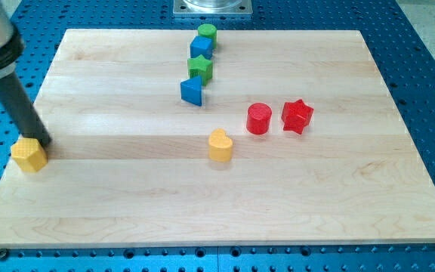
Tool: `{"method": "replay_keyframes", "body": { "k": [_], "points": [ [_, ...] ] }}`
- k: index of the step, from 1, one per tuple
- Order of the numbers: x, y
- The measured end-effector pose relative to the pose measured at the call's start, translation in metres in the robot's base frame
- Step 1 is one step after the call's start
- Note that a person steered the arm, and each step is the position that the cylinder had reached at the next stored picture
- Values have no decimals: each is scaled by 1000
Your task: Slide the yellow heart towards the bottom center
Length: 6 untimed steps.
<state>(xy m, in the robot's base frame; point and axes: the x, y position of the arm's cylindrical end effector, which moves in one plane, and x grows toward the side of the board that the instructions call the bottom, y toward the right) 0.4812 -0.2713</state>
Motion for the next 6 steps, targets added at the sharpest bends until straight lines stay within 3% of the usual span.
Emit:
{"method": "replay_keyframes", "body": {
  "k": [1,2,4,6],
  "points": [
    [57,33],
    [43,56],
    [-17,211],
    [-3,327]
  ]
}}
